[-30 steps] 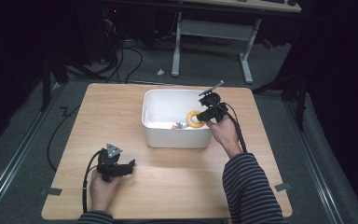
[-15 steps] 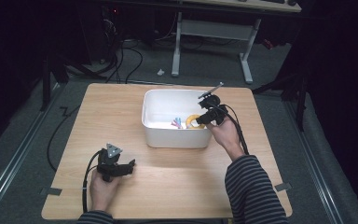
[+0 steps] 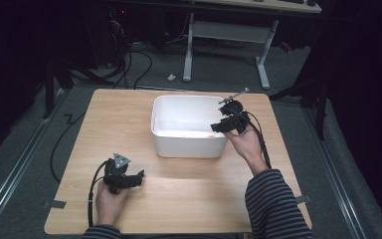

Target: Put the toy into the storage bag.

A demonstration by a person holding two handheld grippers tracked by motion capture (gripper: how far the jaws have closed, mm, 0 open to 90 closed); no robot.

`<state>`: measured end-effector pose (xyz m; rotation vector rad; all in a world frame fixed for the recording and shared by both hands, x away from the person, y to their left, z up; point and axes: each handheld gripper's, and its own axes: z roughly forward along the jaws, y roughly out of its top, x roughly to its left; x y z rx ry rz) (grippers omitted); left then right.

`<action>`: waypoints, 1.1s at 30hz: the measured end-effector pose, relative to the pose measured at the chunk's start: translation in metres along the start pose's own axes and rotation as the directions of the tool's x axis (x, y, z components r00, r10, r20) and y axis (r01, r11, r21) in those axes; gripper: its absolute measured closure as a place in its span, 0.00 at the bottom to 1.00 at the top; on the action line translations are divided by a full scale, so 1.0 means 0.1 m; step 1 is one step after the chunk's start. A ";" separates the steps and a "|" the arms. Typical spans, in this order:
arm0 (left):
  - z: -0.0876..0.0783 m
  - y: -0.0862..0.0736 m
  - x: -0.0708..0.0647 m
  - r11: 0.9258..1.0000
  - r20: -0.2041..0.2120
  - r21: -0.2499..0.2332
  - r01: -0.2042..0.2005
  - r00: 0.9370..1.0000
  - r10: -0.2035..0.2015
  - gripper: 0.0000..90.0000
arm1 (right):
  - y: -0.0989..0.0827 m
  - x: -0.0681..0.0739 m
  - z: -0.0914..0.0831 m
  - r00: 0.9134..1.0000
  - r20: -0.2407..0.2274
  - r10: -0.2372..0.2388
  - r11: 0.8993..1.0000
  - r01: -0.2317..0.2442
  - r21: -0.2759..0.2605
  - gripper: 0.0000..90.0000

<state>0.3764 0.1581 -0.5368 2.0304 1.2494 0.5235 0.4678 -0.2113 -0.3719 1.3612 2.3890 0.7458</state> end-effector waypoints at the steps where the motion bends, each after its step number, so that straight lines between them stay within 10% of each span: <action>1: 0.00 0.00 0.00 1.000 0.000 0.000 0.000 1.000 0.000 0.18 | -0.02 -0.01 -0.03 1.000 0.007 -0.004 1.000 0.005 -0.019 0.56; 11: 0.00 0.00 0.00 1.000 -0.001 0.000 0.001 1.000 -0.001 0.19 | -0.29 -0.14 -0.39 0.999 0.012 0.039 0.987 -0.037 -0.155 0.54; 33: 0.00 0.00 0.00 1.000 -0.008 -0.003 0.008 1.000 -0.008 0.20 | -0.99 -0.45 -0.87 0.989 0.014 0.146 0.955 -0.137 -0.262 0.53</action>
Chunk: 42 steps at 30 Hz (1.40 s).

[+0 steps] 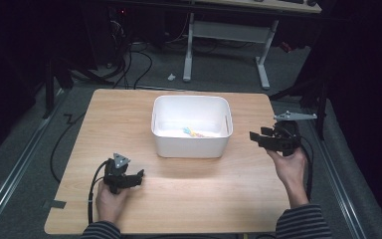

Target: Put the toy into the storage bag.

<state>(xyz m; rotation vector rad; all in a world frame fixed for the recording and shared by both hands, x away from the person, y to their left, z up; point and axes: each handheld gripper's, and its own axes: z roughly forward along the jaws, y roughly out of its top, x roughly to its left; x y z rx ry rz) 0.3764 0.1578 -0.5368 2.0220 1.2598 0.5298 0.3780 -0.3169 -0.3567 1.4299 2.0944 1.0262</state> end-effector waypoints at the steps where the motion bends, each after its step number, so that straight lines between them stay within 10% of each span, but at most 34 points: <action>1: 0.00 0.00 0.00 1.000 0.000 0.000 0.000 1.000 0.000 0.20 | -0.01 -0.01 -0.02 1.000 -0.006 0.005 1.000 -0.005 -0.012 0.54; 21: 0.00 0.00 0.00 1.000 0.000 0.000 0.000 1.000 0.000 0.21 | -0.29 -0.01 -0.36 1.000 0.022 0.004 0.999 -0.003 -0.054 0.54; 42: 0.00 0.00 0.00 1.000 -0.001 -0.001 0.002 1.000 -0.002 0.21 | -0.81 -0.19 -0.22 0.996 0.012 0.084 0.993 -0.083 -0.078 0.54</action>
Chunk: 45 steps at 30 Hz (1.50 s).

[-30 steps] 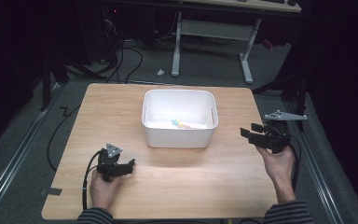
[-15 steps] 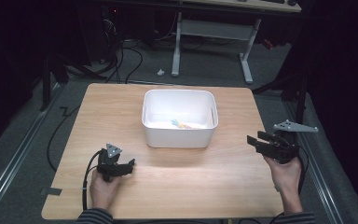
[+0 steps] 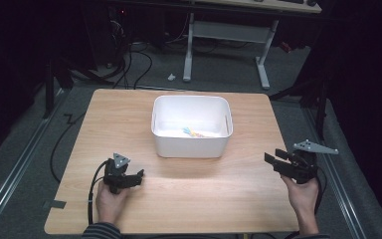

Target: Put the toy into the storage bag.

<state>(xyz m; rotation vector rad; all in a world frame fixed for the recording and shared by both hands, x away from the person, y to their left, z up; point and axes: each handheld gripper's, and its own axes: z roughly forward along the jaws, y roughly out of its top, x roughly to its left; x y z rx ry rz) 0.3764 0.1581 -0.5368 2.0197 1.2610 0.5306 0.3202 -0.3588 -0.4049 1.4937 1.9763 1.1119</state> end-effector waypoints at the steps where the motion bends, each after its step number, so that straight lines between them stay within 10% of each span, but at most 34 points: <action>1: 0.00 0.00 0.00 1.000 -0.001 0.000 0.000 1.000 0.000 0.21 | -0.02 0.00 0.01 1.000 -0.002 0.003 1.000 -0.003 -0.001 0.54; 26: 0.00 0.00 0.01 1.000 -0.004 -0.001 0.004 1.000 -0.004 0.22 | -0.50 -0.13 0.60 0.999 0.041 -0.011 1.000 0.012 -0.011 0.42; 45: 0.00 0.00 0.01 1.000 -0.002 -0.001 0.002 1.000 -0.002 0.23 | -0.69 -0.03 1.06 0.989 0.142 -0.046 0.993 0.030 0.113 0.36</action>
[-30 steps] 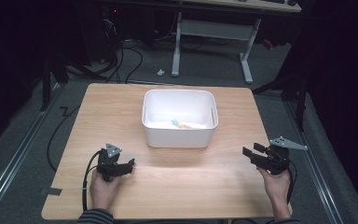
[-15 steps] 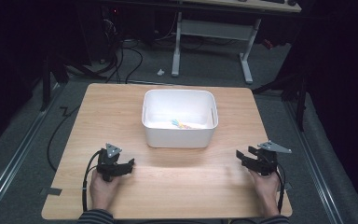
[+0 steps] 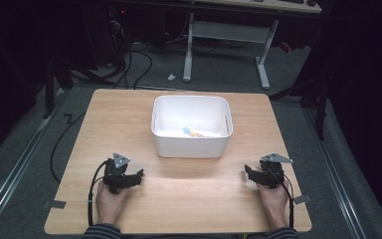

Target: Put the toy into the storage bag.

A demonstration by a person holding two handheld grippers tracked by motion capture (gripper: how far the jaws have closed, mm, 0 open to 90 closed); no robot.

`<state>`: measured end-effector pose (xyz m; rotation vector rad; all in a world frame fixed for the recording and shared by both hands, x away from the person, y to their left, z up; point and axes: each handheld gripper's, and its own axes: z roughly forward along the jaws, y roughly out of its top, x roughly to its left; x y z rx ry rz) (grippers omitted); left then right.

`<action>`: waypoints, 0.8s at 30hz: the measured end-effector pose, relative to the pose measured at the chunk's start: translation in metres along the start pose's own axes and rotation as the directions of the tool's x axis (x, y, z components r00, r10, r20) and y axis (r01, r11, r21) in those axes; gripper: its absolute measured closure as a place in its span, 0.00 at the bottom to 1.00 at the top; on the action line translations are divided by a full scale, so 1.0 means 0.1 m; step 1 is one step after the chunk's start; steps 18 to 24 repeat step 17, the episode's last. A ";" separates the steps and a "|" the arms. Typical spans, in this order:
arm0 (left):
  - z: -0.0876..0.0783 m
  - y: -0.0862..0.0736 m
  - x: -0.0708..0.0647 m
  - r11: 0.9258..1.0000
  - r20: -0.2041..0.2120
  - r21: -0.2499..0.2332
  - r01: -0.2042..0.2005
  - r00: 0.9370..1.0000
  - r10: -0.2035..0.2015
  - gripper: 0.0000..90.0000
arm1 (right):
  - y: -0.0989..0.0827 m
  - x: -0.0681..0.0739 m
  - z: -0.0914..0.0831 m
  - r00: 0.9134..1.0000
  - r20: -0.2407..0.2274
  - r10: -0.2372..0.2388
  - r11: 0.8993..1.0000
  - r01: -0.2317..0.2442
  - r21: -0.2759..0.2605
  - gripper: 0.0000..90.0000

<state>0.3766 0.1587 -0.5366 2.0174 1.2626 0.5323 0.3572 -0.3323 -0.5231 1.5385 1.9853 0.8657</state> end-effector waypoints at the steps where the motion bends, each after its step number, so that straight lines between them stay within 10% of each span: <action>1: 0.00 0.00 0.00 1.000 0.000 0.000 0.000 1.000 0.000 0.23 | -0.01 -0.01 0.02 1.000 0.004 0.000 1.000 0.000 0.003 0.36; 24: 0.00 0.00 -0.01 1.000 -0.004 -0.002 0.002 1.000 -0.002 0.23 | -0.04 0.02 0.07 1.000 0.009 -0.026 1.000 0.026 0.014 0.31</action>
